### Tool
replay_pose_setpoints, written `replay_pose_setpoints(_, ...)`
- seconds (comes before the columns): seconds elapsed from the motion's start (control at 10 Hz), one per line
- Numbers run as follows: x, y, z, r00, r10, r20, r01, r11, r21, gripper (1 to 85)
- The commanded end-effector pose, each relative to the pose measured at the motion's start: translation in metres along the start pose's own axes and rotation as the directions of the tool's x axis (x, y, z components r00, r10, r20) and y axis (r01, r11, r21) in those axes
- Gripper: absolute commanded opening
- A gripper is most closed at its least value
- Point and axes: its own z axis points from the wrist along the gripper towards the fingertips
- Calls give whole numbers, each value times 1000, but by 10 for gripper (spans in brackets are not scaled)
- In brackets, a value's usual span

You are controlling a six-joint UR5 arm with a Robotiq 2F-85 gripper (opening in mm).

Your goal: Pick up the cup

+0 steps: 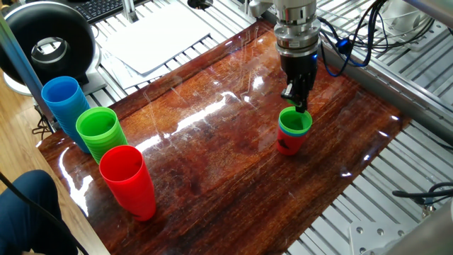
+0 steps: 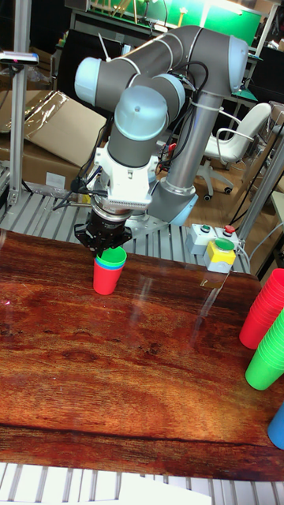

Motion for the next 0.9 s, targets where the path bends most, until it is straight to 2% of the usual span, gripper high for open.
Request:
replay_pose_setpoints(0.0, -2, 4, 0, 1000, 17, 5, -16, 1000, -14, 127)
replay_pose_setpoints(0.2, -1, 7, 1, 999, 47, 2, -47, 999, -21, 23)
replay_pose_setpoints(0.8, 0, 11, -7, 998, 60, -20, -61, 998, -21, 13)
